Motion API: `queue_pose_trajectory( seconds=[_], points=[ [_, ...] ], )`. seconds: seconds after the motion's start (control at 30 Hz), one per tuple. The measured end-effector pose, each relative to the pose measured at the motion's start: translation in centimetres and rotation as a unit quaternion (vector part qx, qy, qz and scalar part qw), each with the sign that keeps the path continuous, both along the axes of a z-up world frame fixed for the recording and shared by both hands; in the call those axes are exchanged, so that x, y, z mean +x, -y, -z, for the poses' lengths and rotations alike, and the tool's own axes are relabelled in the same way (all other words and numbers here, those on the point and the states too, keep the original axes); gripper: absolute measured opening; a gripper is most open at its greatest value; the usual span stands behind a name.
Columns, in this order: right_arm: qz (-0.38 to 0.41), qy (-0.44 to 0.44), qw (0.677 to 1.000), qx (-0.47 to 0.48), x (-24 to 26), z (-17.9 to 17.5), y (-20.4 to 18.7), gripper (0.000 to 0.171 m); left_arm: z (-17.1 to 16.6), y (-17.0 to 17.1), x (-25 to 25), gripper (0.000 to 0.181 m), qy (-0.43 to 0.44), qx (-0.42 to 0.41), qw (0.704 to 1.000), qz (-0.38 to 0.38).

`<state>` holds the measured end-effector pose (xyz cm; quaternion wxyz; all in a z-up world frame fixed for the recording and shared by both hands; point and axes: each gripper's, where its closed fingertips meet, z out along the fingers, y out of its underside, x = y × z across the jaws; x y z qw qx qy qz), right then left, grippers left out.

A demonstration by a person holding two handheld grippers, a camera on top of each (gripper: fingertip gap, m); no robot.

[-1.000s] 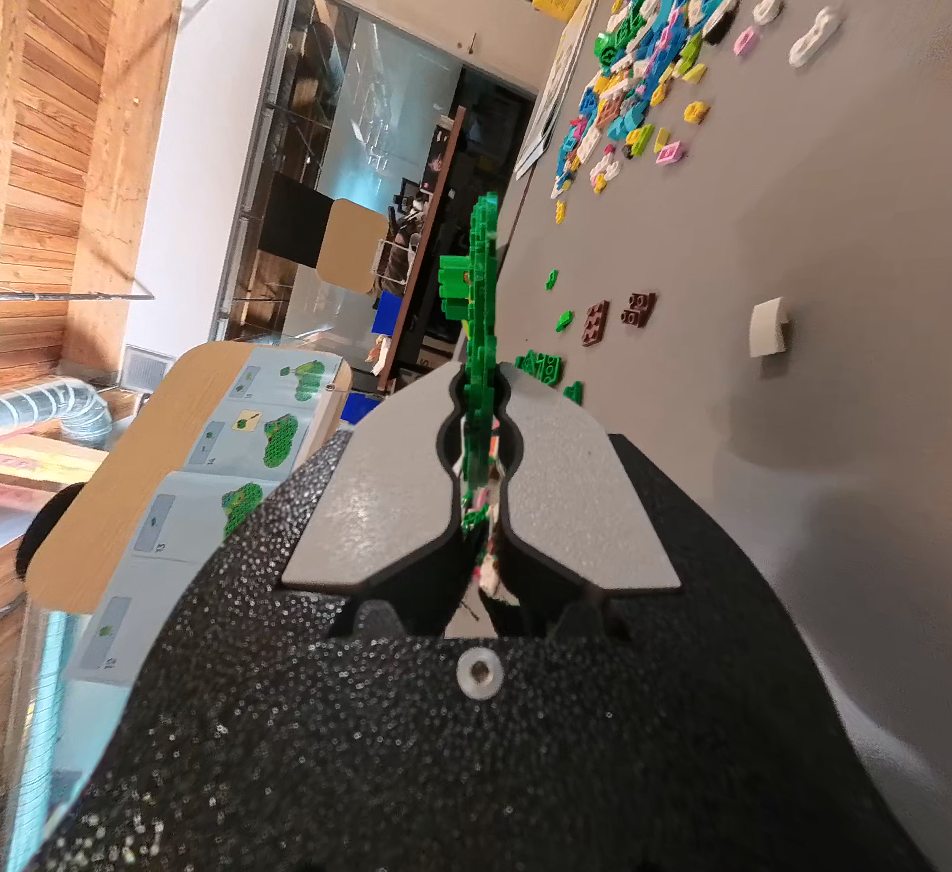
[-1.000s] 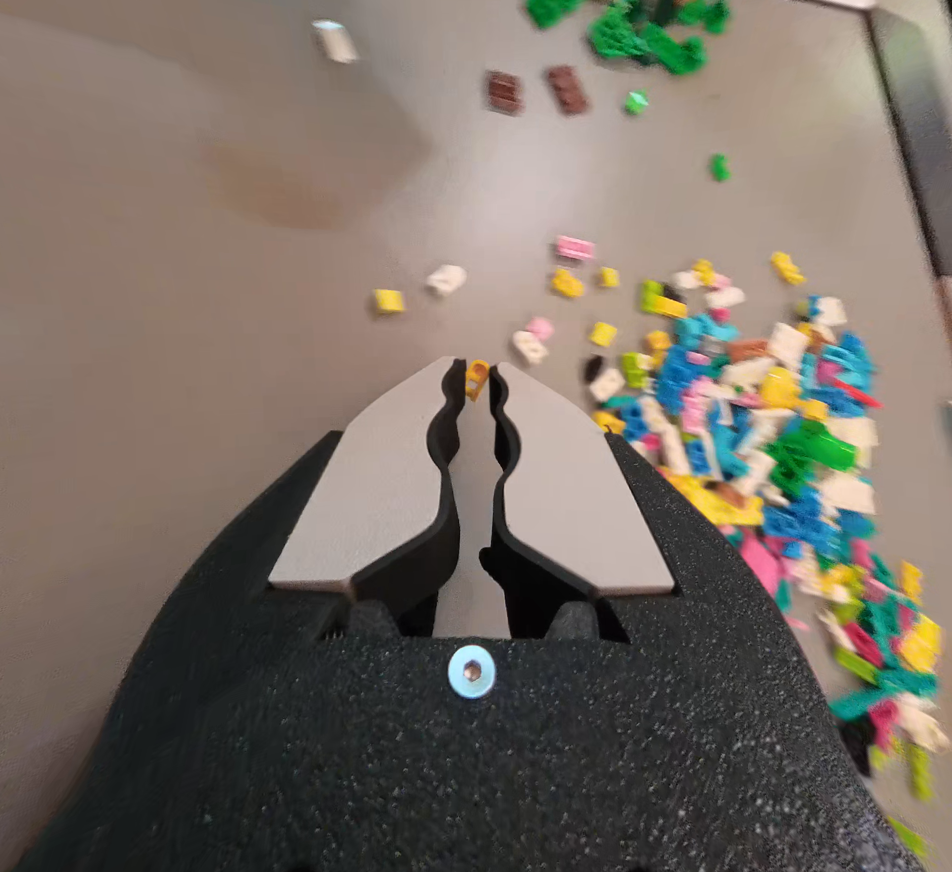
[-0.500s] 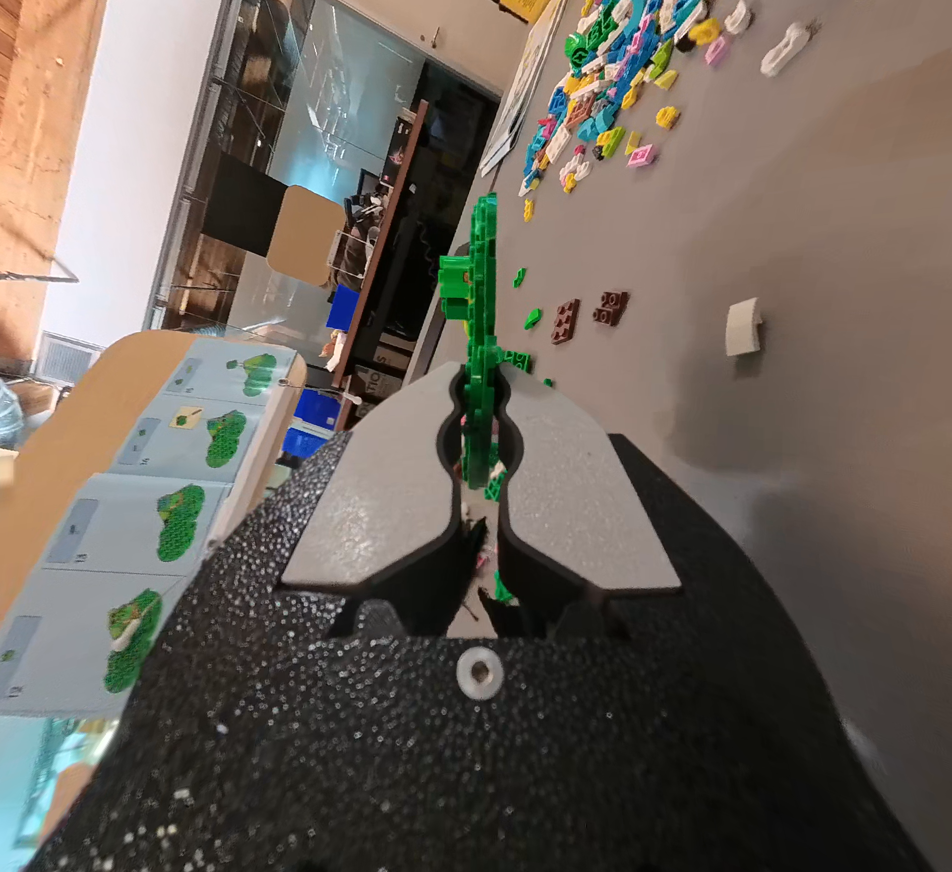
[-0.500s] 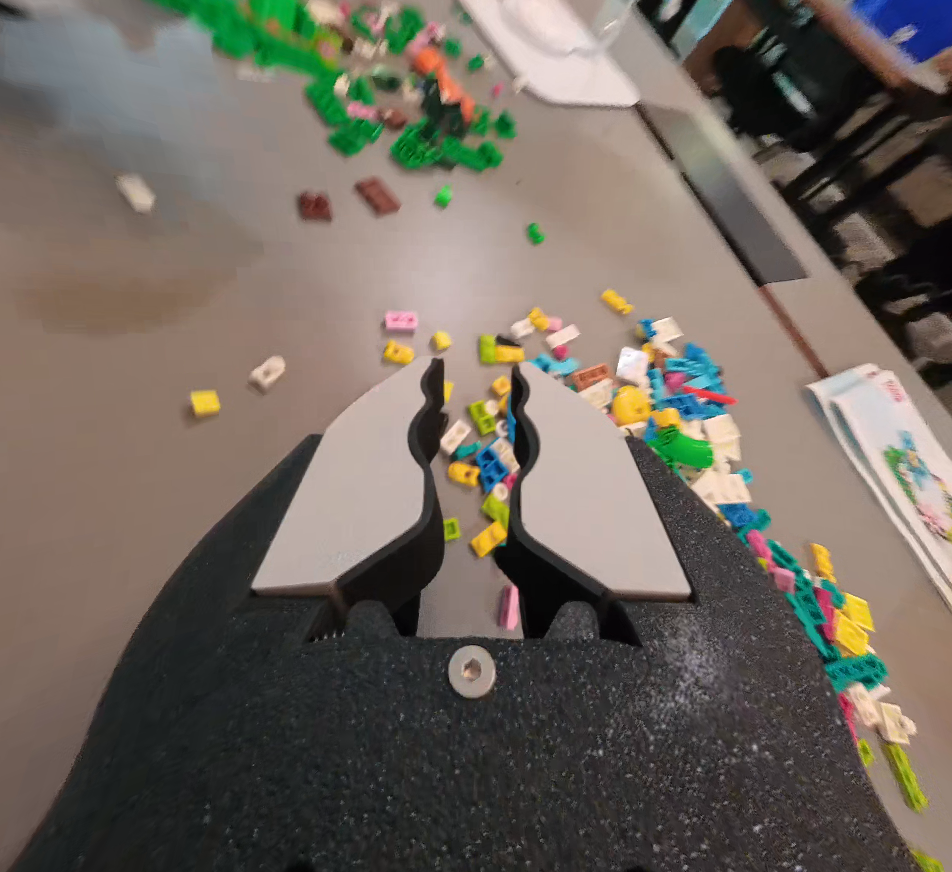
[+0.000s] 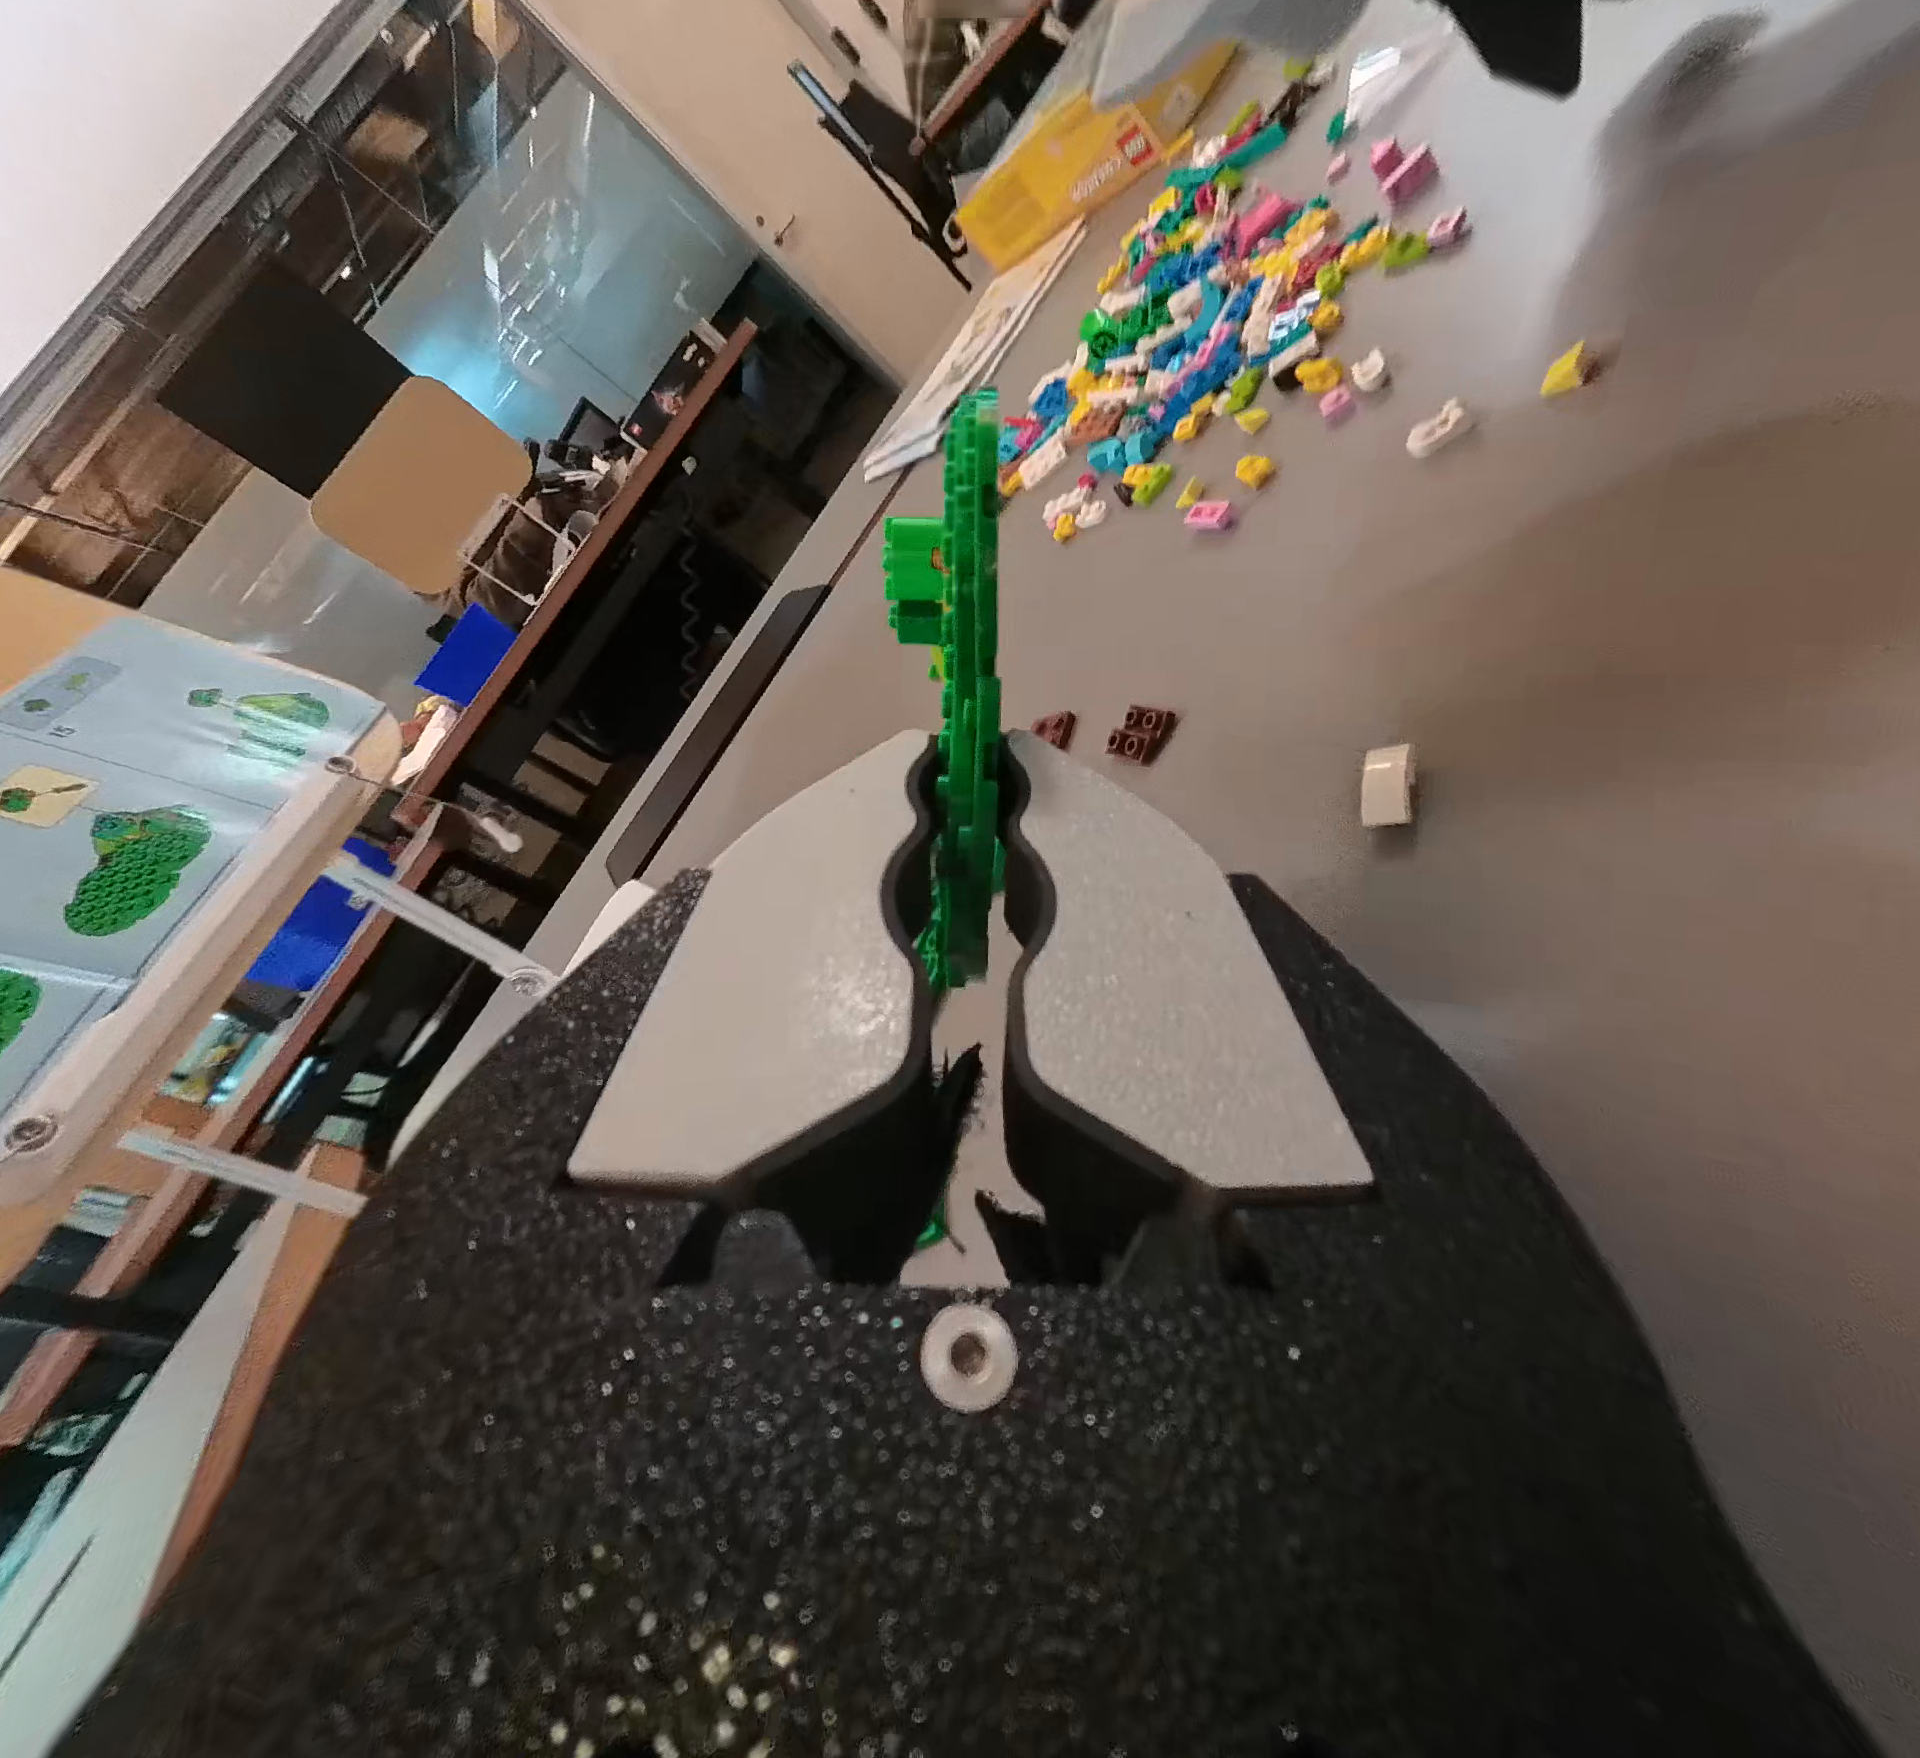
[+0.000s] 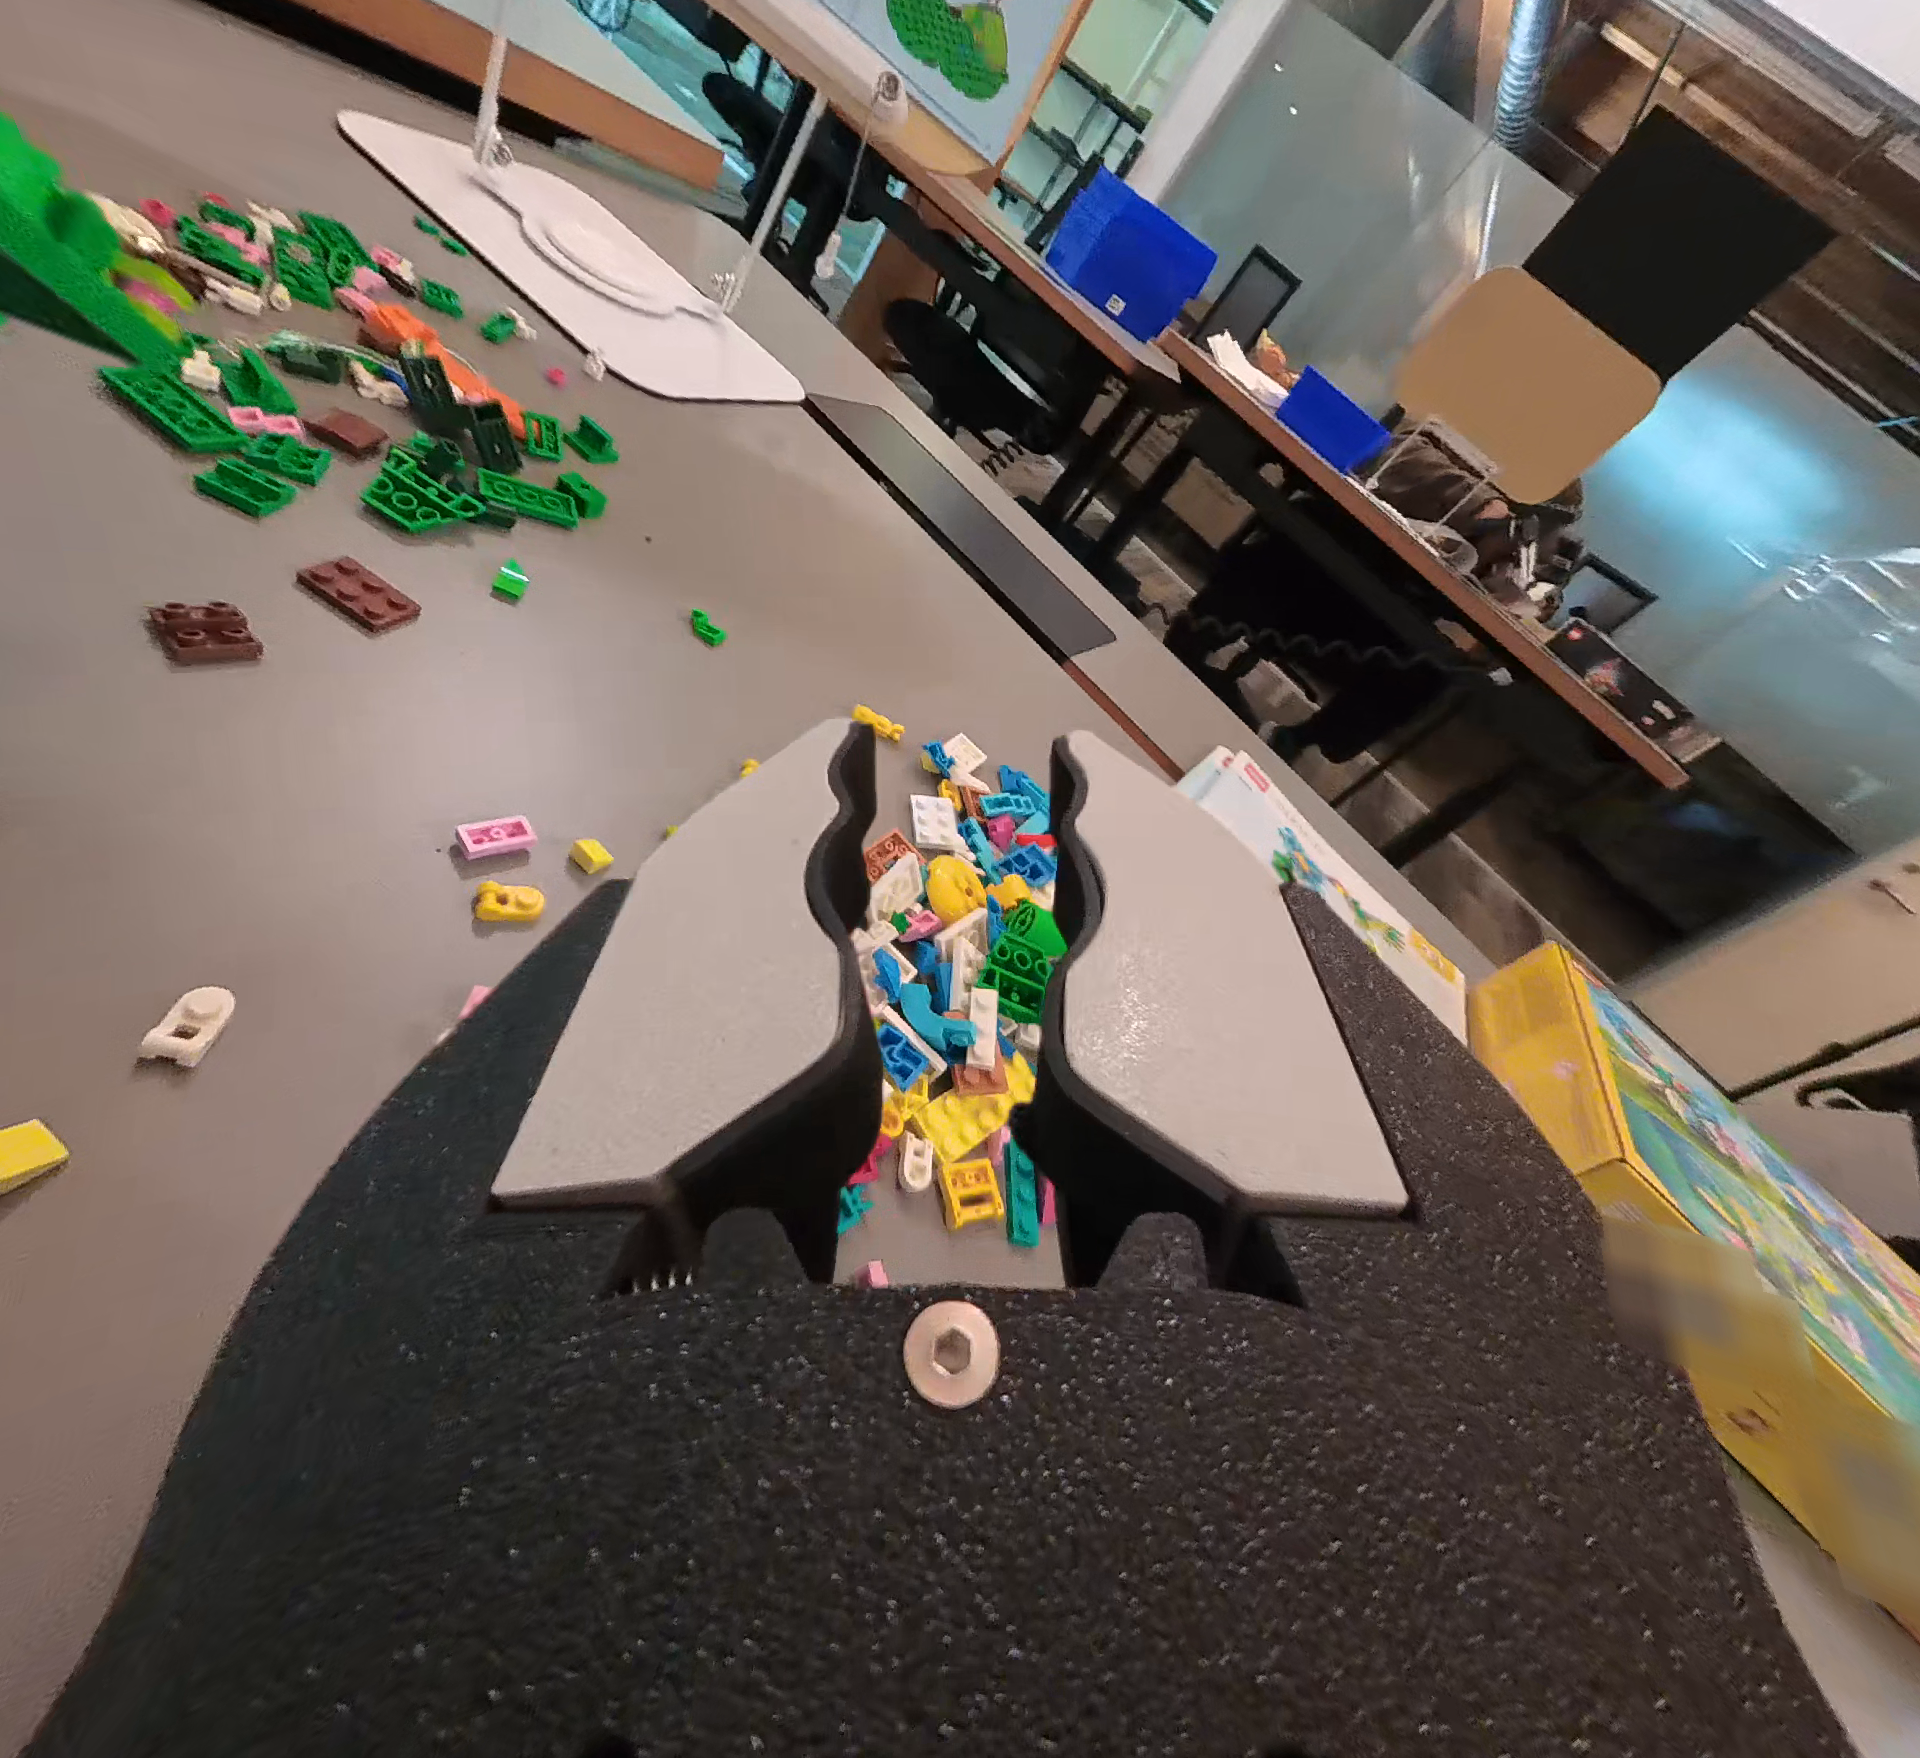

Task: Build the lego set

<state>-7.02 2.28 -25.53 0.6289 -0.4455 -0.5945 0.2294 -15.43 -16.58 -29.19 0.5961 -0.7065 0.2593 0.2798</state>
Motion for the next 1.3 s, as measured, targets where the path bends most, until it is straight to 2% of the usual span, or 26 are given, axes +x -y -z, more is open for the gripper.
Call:
queue_pose_trajectory(
  seconds=[0.23,0.6,1.1,1.3],
  points=[
    [-0.004,-0.014,0.998,-0.054,0.0,0.2,0.0,0.026,0.4,0.0,-0.2,0.008,0.007,-0.015,1.0,-0.002],
    [-0.032,-0.091,0.981,-0.169,0.6,-1.2,-0.4,0.019,0.1,0.2,0.6,0.008,0.007,-0.001,1.0,0.029],
    [-0.04,-0.079,0.985,-0.149,0.3,-0.9,0.2,0.018,0.0,0.3,0.5,0.008,0.01,0.004,1.0,0.028],
    [-0.009,-0.092,0.989,-0.115,1.5,-2.0,-1.4,0.019,0.1,0.2,0.6,0.008,-0.001,-0.001,1.0,0.029]
  ],
)
